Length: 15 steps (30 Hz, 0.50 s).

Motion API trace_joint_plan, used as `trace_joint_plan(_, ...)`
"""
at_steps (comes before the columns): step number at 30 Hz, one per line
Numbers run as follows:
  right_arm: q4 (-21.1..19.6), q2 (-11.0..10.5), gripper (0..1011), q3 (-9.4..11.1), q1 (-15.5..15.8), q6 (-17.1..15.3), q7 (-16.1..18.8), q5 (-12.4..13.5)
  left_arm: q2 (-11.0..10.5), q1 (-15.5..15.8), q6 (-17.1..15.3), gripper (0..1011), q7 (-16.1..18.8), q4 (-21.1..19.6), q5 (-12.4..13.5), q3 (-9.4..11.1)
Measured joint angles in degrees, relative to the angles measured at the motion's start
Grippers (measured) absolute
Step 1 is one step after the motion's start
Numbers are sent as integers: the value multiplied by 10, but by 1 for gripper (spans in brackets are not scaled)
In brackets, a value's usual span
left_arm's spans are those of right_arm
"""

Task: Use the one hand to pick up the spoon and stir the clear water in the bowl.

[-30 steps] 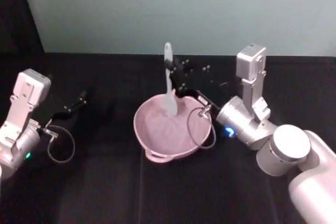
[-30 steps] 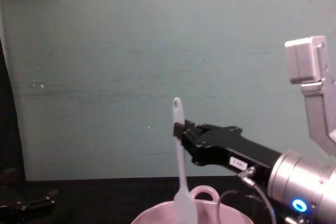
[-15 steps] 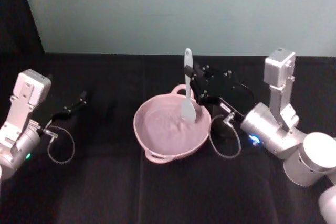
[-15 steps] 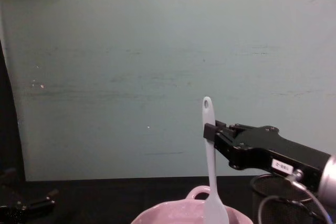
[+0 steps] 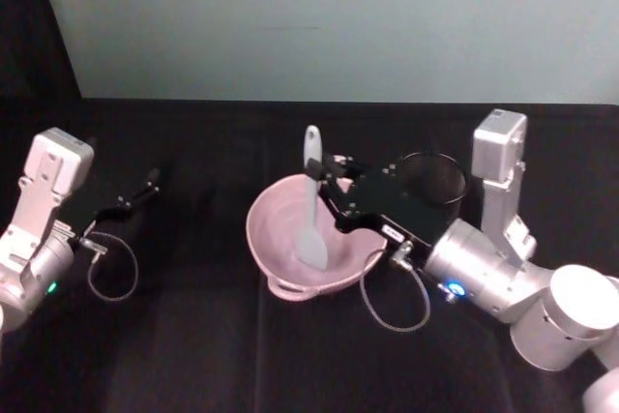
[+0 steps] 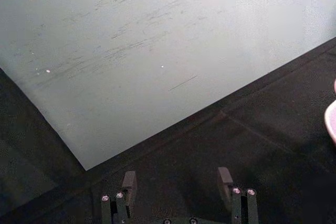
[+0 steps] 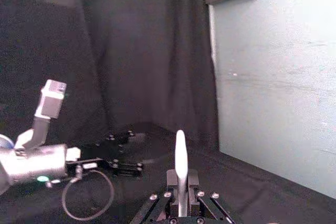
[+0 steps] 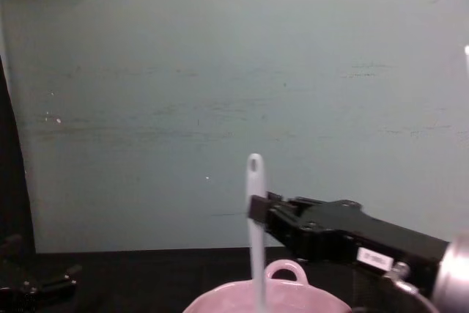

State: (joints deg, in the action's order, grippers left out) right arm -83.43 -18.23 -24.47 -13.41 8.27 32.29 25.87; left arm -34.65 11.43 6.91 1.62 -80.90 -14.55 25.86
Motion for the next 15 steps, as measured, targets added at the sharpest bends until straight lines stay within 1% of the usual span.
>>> trace_joint_plan(3, 6, 6, 111, -10, -8, -1, 0, 0, 0, 0, 0, 1011, 0, 0, 0, 0)
trace_joint_plan(4, 12, 11, 111, -15, -15, 0, 0, -1, 0, 0, 0, 1011, 0, 0, 0, 0)
trace_joint_plan(6, 22, 17, 111, -20, -24, 1, 0, -2, 0, 0, 0, 1011, 0, 0, 0, 0)
trace_joint_plan(7, 32, 23, 111, -24, -32, 3, -1, -4, 0, 0, 0, 1011, 0, 0, 0, 0)
trace_joint_plan(8, 32, 23, 111, -24, -32, 3, -1, -4, 0, 0, 0, 1011, 0, 0, 0, 0)
trace_joint_plan(12, 73, 42, 111, -29, -62, 22, -13, -17, 0, 0, 0, 1011, 0, 0, 0, 0)
trace_joint_plan(13, 73, 42, 111, -29, -62, 22, -13, -17, 0, 0, 0, 1011, 0, 0, 0, 0)
trace_joint_plan(15, 91, 49, 111, -27, -73, 34, -19, -25, 0, 0, 0, 1011, 0, 0, 0, 0)
